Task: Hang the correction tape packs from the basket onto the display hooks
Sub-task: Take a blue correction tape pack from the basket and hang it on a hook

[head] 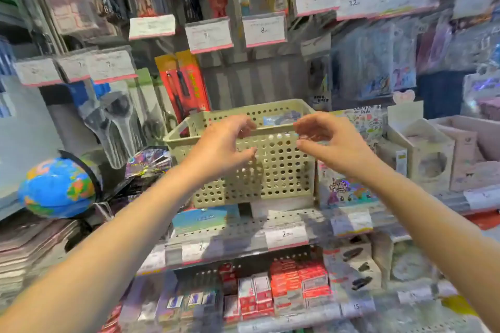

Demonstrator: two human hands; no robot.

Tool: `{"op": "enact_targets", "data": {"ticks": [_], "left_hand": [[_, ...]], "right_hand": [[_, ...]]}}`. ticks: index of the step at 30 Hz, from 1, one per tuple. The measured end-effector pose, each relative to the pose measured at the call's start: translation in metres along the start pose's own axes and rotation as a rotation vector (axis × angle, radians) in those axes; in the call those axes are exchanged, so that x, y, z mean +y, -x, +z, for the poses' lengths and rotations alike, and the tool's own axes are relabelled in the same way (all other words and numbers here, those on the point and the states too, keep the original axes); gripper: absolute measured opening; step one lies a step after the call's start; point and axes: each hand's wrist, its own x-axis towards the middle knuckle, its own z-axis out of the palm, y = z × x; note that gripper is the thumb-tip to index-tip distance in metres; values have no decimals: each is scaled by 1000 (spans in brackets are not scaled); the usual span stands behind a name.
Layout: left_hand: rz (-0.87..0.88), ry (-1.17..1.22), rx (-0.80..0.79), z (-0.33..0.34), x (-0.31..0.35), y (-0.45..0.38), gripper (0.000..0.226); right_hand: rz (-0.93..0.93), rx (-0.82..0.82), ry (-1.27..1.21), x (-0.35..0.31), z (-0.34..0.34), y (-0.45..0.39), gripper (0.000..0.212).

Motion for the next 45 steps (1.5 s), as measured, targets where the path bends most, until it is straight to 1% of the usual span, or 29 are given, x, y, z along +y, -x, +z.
{"op": "enact_targets", "data": {"ticks": [1, 3, 4, 6, 8, 9, 13, 15, 16, 18, 20, 23, 25, 29, 30, 34, 37, 39, 41, 44, 45], "left_hand": [[-6, -64, -16, 2, -3, -7, 36], [25, -154, -5, 7, -10, -22, 42], [43, -177, -4, 8, -12, -29, 43], [87, -187, -23, 11, -17, -44, 40], [103, -187, -66, 9, -22, -57, 35], [99, -168, -107, 9, -23, -62, 33], [94, -107, -283, 9, -25, -77, 21], [102, -82, -365, 9, -25, -82, 15], [102, -70, -391, 9, -25, -83, 16], [93, -48, -428, 9, -26, -86, 19], [88, -44, -444, 9, -29, -87, 23], [75, -50, -459, 9, -29, -88, 25], [56, -36, -485, 9, -28, -89, 24], [27, 15, -537, 9, -26, -94, 23], [26, 21, -547, 9, -27, -95, 23], [26, 41, -616, 11, -30, -102, 24], [33, 121, -722, 13, -33, -110, 25], [24, 162, -779, 16, -36, -116, 25], [15, 201, -837, 17, -39, -120, 26], [-56, 403, -988, 10, -47, -126, 21], [-92, 465, -980, 7, -50, -129, 26]], "right_hand": [[-19, 22, 82, 3, 0, -8, 27], [-97, 43, 346, 10, -3, -25, 29], [-128, 42, 464, 12, -4, -32, 31], [-163, -4, 595, 18, -8, -45, 37], [-174, -58, 628, 22, -11, -53, 39], [-186, -92, 609, 26, -13, -58, 37], [-274, -217, 544, 35, -19, -70, 20], [-316, -294, 541, 38, -22, -75, 15], [-336, -337, 534, 39, -24, -77, 16], [-366, -420, 464, 39, -28, -84, 27], [-332, -454, 317, 40, -34, -98, 30], [-233, -467, 153, 47, -38, -127, 22], [-214, -485, 182, 55, -35, -147, 19], [-194, -535, 402, 74, -24, -184, 9], [-169, -572, 456, 77, -21, -191, 11], [-71, -718, 660, 86, -8, -211, 31], [6, -819, 753, 91, 1, -219, 32], [46, -834, 760, 90, 2, -221, 30], [79, -798, 716, 90, 0, -224, 29], [135, -771, 578, 88, -6, -226, 32], [158, -767, 520, 88, -9, -226, 34]]}}
